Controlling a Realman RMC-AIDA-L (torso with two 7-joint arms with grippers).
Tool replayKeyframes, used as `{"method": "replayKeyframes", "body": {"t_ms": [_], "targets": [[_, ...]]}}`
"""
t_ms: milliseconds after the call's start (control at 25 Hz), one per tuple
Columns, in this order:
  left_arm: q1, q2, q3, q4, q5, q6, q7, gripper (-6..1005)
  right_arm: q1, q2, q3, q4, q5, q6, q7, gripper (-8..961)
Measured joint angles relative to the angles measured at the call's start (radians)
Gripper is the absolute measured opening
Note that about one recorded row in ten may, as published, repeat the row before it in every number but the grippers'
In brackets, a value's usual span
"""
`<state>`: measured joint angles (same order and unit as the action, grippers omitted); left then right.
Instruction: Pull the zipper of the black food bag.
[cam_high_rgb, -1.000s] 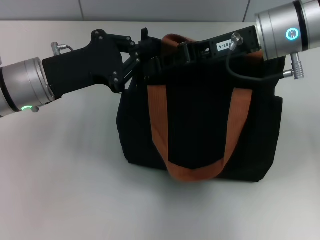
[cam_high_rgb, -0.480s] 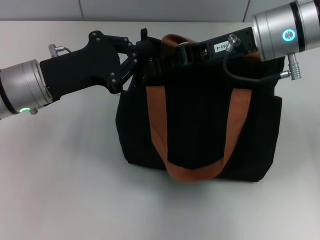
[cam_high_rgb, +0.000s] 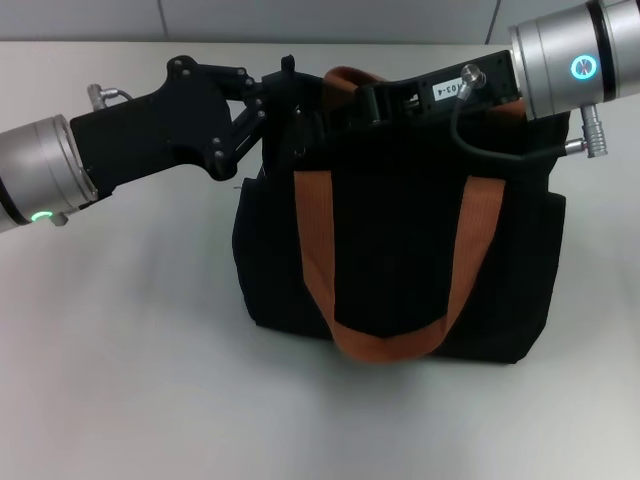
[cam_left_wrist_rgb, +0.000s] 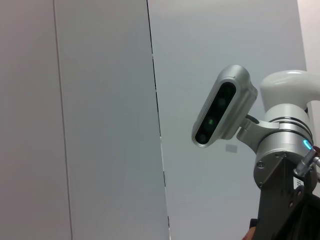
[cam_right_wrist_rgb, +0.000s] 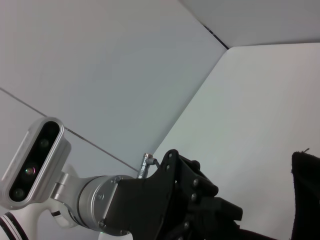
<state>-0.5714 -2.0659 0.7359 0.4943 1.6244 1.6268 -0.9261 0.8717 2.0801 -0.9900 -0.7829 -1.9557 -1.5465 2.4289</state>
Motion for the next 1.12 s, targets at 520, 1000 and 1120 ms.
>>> {"method": "replayKeyframes", "body": {"t_ms": [520,1000,1120], "targets": [[0.001,0.001,0.002,0.006,0.000,0.004,-0.017,30,0.000,0.000,-0.003,-0.004,0.004,0.001,0.001,216],[-0.006,0.003,-0.004,0.007,0.000,0.006,-0.021,29,0.006,0.000,-0.002,-0.004,0.005,0.004,0.000,247],[-0.008,0.002,-0.004,0.007,0.000,0.010,-0.021,29,0.009,0.000,-0.005,-0.004,0.005,0.005,0.000,297]]}}
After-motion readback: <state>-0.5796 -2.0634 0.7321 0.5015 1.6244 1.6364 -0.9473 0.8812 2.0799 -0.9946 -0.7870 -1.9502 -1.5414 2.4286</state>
